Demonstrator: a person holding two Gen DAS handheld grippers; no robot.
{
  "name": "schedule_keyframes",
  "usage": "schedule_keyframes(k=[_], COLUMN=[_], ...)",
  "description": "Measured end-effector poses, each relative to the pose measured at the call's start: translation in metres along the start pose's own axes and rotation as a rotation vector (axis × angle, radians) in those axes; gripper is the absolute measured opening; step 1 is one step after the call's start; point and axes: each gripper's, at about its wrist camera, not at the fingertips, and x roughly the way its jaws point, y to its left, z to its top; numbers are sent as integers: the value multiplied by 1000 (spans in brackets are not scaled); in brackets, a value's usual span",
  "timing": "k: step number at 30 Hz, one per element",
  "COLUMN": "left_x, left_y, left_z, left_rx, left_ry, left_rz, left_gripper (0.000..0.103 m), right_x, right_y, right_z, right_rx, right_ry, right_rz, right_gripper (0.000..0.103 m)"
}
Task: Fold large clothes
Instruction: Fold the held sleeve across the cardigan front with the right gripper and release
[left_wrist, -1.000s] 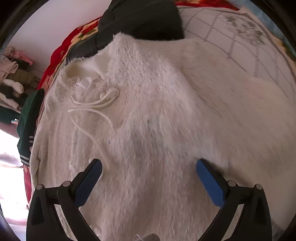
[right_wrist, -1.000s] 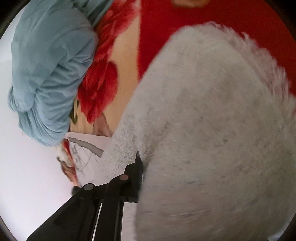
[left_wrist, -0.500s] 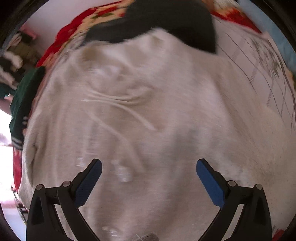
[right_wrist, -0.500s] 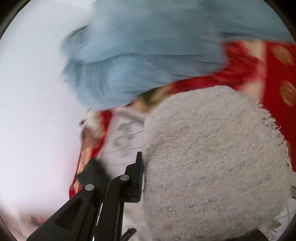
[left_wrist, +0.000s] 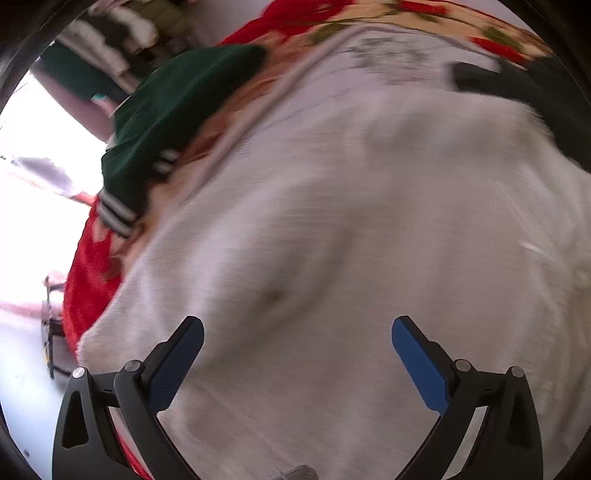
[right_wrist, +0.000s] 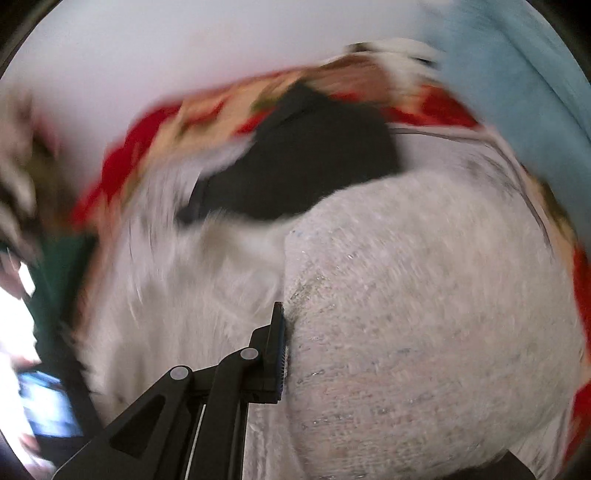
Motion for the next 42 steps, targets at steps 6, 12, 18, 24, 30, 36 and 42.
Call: schedule_keyframes(k=[6,12,18,24,30,36,42], left_x=[17,10,-30,-23,29,18,3], left_y=[56,77,57,-5,-70,-66,-41], left_z=[-1,-6,4,5,3,10,11], left_rx=[-84,-119,-128,-1,137,112,76], left_ry=[41,64,26,8,5,-19,-45], left_rz=[33,0,-103,-131,-53,-42,-23], left_gripper=[103,103,103,103,103,103,103], right_x=[77,27,-7,-44,-47,-19,-9], right_y=[100,106,7,-94,-165,-214,-193], right_z=[-55,-77,-71,-82,-114,-157,-168], right_rx=[-252,-209,193,474,675,946,937], right_ry=[298,251,209,99,128,235,237], right_rz=[103,323,299,158,-86,127,217], right_gripper=[38,57,57,57,57,45,12])
